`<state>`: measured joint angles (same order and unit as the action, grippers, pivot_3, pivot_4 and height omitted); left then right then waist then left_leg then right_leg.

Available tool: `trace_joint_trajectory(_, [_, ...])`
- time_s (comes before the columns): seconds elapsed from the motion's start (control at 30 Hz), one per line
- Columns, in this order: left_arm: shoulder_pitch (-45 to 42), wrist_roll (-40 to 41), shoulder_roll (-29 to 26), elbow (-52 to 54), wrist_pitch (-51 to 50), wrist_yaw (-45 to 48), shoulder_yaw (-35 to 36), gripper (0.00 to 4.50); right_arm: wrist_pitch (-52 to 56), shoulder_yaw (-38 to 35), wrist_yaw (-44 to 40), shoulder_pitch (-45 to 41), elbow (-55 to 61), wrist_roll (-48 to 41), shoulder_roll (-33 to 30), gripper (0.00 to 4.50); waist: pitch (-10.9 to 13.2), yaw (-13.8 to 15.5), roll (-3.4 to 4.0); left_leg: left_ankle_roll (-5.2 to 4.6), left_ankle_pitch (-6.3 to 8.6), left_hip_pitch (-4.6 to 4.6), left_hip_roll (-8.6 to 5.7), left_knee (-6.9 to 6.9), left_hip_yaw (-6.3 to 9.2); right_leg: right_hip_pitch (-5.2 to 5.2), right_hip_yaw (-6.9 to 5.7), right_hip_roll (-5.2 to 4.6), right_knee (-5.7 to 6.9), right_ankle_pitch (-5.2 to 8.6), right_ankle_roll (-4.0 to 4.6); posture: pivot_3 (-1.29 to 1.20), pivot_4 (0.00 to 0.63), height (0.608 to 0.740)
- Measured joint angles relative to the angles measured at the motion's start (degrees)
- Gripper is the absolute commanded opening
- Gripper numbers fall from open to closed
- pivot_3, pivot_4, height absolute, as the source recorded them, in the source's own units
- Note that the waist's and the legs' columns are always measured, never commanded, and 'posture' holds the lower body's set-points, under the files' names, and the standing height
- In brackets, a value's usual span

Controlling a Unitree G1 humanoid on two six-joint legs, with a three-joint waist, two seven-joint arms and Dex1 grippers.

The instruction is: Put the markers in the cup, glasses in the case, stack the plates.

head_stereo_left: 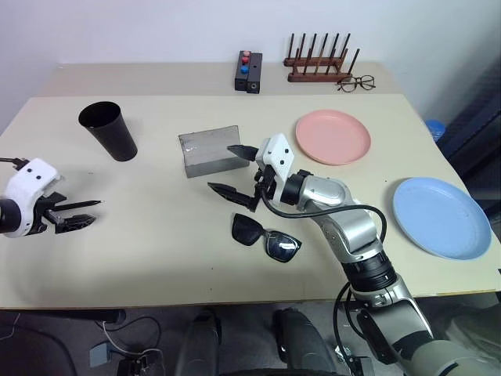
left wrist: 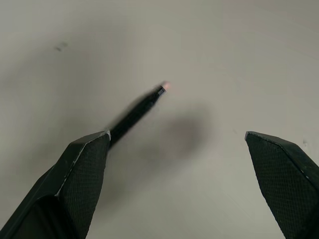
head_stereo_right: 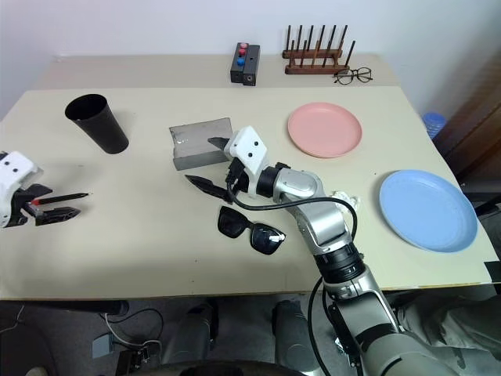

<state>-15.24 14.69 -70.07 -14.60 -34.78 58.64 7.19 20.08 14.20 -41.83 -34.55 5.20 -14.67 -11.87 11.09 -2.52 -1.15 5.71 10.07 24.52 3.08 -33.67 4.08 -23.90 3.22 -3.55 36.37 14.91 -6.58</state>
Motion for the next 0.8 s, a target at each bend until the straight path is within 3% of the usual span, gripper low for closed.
trace_joint_trajectory(0.23, [-12.0,-6.8,2.1,-11.7,6.6,5.4,-9.4,4.48,-0.3,0.0,0.0,0.5,0.1,0.3,-0.4,4.5,0.0,0.0,0.0,-0.01,-0.01,0.04,0.0,-0.02,-0.01,-0.07,0.01,0.02,0.09,0.0,-0.02,0.0,0.15,0.738])
trace_joint_trajectory(0.43, [-16.6,-11.7,3.5,-19.6,10.7,10.3,-14.8,4.48,-0.2,0.0,0.6,1.2,0.3,0.5,-0.7,4.5,0.0,-0.1,-0.02,-0.01,-0.01,0.06,0.0,-0.04,-0.01,-0.14,0.03,0.02,0.29,0.04,-0.13,0.0,0.15,0.738])
trace_joint_trajectory(0.53, [-17.2,-12.5,3.9,-21.2,11.8,12.2,-15.0,3.66,-0.2,0.0,0.9,1.2,0.4,0.5,-0.7,4.5,0.0,0.0,-0.06,-0.01,-0.01,0.05,0.0,-0.12,-0.01,-0.27,0.04,0.02,0.71,0.17,-0.14,0.0,0.15,0.738])
trace_joint_trajectory(0.77, [-16.0,-12.3,4.5,-19.2,11.3,13.8,-14.2,0.1,-0.2,0.0,1.0,1.4,0.4,0.5,-1.1,4.5,0.0,0.0,-0.06,-0.01,-0.01,0.01,0.0,-0.19,0.02,-0.32,0.05,0.03,0.9,0.2,-0.09,0.0,0.15,0.738])
trace_joint_trajectory(0.8, [-15.7,-12.0,4.6,-18.4,10.8,13.6,-13.8,0.1,-0.2,0.0,0.9,1.4,0.4,0.5,-1.1,4.5,0.0,0.0,-0.06,-0.01,-0.01,0.01,0.0,-0.19,0.02,-0.32,0.05,0.02,0.9,0.2,-0.09,0.0,0.15,0.738])
